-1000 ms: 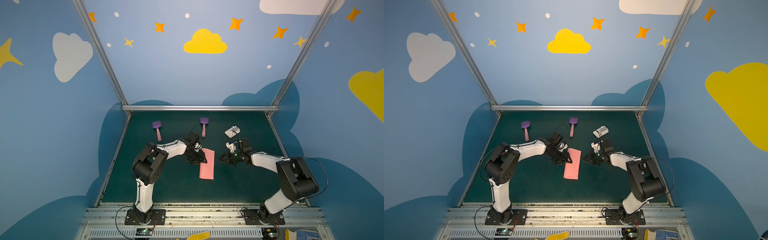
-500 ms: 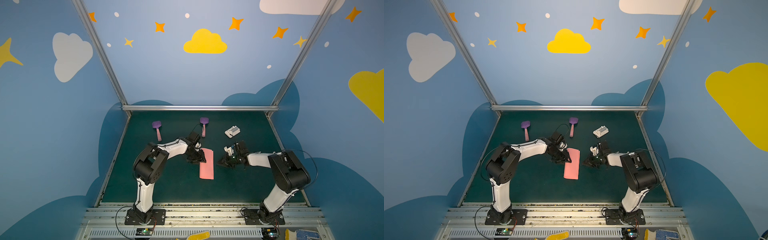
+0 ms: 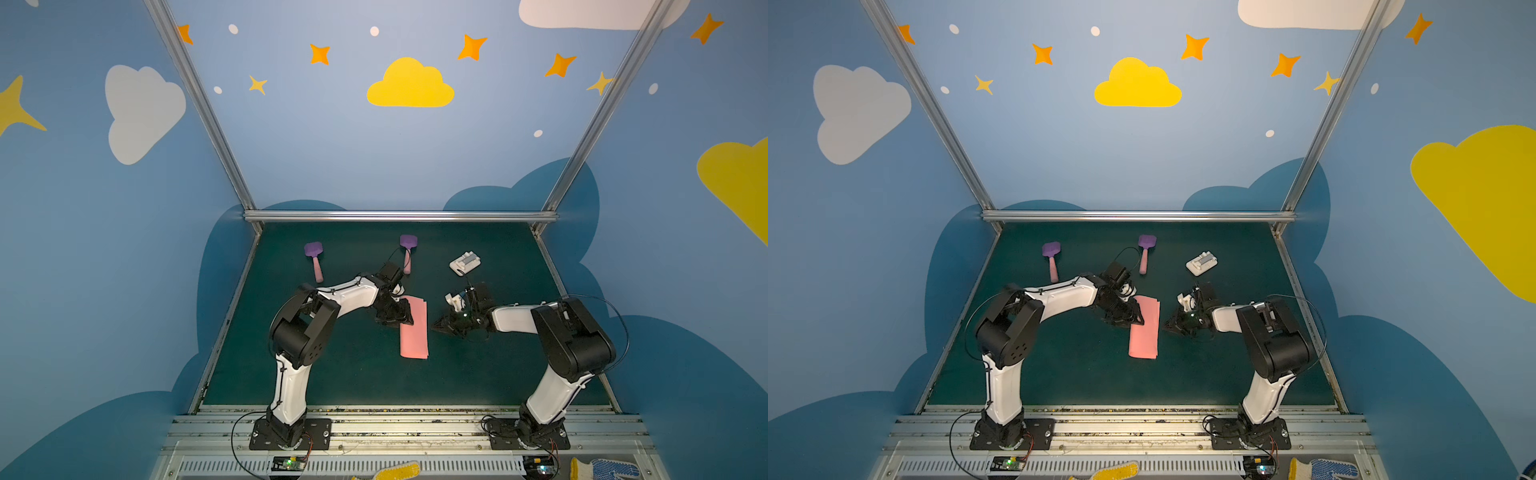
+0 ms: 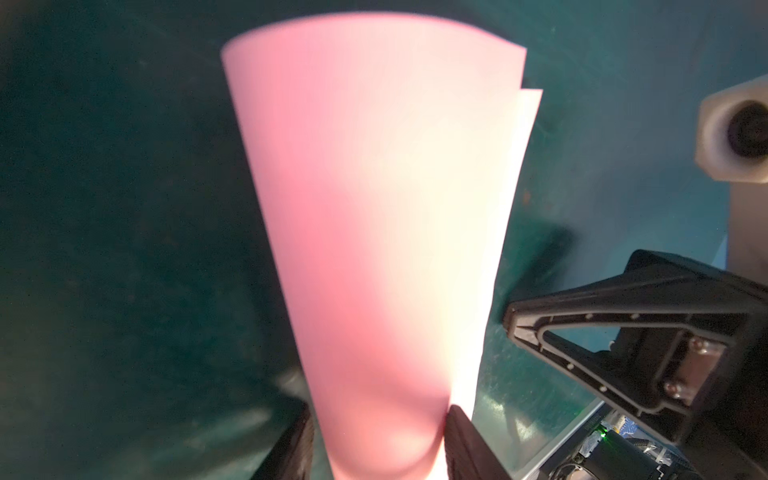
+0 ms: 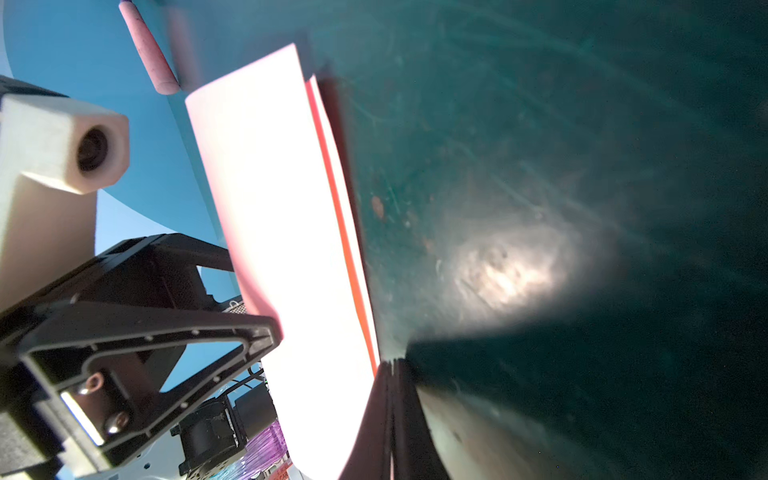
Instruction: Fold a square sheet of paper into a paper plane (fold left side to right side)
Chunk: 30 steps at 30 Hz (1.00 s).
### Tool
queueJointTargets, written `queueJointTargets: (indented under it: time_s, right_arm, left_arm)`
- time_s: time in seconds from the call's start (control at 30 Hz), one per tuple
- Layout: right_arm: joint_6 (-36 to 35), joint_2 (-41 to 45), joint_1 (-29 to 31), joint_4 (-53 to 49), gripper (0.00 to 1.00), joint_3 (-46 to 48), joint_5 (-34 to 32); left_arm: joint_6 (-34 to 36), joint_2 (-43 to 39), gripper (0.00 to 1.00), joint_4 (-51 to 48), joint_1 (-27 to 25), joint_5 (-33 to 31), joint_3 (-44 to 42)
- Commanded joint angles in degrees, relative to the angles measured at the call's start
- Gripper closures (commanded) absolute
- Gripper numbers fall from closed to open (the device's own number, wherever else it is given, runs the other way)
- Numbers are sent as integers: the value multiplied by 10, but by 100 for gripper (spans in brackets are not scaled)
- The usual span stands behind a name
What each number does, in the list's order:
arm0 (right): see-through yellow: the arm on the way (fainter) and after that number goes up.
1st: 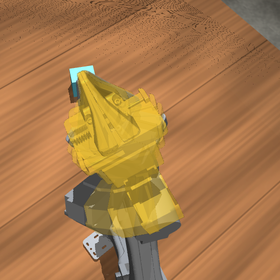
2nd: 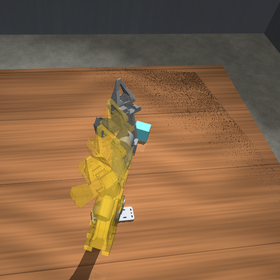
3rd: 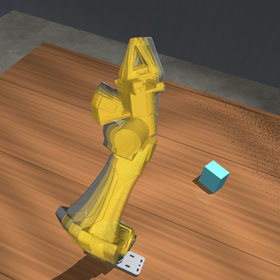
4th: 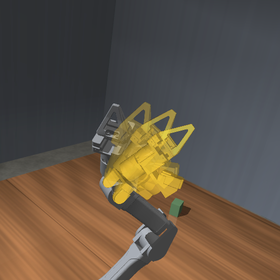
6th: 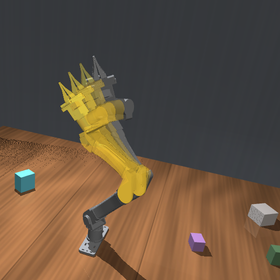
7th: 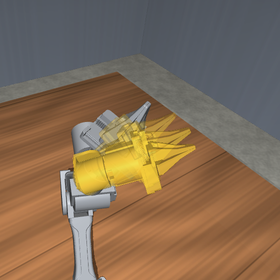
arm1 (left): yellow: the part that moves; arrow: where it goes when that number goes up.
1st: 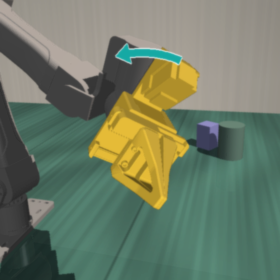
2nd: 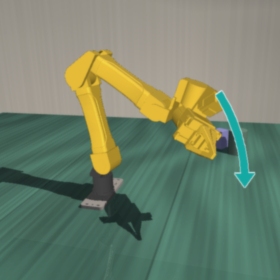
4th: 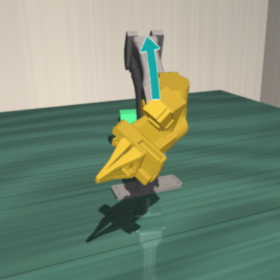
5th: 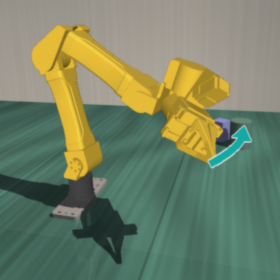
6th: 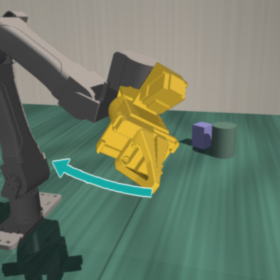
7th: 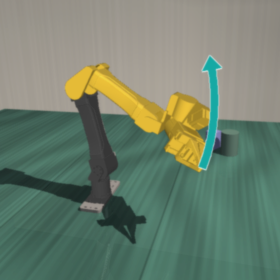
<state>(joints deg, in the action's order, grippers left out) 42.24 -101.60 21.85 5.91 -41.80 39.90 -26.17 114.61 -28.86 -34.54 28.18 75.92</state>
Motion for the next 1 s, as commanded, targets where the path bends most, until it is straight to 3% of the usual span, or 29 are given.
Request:
queueJointTargets:
  time_s: [0.0,0.4,0.97]
  right_arm:
    - [1,-16,3,2,100,-5,1]
    - [1,-26,3,5,100,-7,1]
    - [4,-34,2,10,100,-10,8]
  left_arm:
    - [14,19,48,-18,-3,-10,0]
    - [59,20,48,-59,-3,-4,11]
    - [64,36,49,-59,-2,4,22]
